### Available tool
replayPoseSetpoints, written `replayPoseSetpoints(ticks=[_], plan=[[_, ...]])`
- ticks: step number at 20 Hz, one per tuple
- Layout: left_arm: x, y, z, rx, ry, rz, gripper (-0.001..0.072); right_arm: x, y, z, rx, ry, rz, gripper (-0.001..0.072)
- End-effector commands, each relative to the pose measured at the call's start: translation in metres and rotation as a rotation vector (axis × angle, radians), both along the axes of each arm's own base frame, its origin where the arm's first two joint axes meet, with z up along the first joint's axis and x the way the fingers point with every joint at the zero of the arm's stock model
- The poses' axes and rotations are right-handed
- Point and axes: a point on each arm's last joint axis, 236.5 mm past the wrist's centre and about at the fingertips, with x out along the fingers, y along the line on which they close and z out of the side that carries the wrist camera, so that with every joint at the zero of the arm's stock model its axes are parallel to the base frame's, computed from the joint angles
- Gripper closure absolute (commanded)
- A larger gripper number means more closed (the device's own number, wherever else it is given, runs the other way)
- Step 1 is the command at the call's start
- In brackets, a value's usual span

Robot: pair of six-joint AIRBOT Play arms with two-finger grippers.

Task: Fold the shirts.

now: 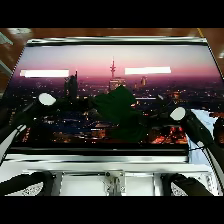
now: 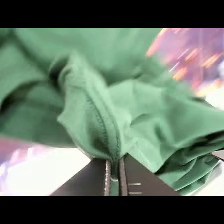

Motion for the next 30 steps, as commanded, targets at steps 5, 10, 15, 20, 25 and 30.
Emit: replayPoseSetpoints(ticks=[5, 10, 15, 20, 25, 30], plan=[[-0.013, 0.056, 0.332, -0.145, -0.748, 0.101, 0.0668, 0.047, -0.010, 0.340, -0.052, -0.948, 0.088, 0.0651], [-0.111, 0.082, 0.480, -0.177, -1.125, 0.122, 0.0668, -0.004, -0.012, 0.444, -0.044, -1.144, 0.126, 0.0651], [-0.118, 0.114, 0.405, 0.151, -0.906, 0.138, 0.0668, -0.046, -0.025, 0.360, -0.177, -0.769, 0.271, 0.0650], [-0.127, 0.124, 0.285, 0.350, -0.517, 0.007, 0.0668, -0.094, -0.034, 0.291, -0.190, -0.386, 0.324, 0.0650], [-0.122, 0.124, 0.158, 0.375, -0.226, -0.020, 0.0668, -0.097, -0.023, 0.163, -0.130, -0.045, 0.331, 0.0650], [-0.038, 0.122, 0.093, 0.280, -0.267, 0.187, 0.0667, -0.003, -0.021, 0.063, -0.128, -0.219, 0.119, 0.0650]])
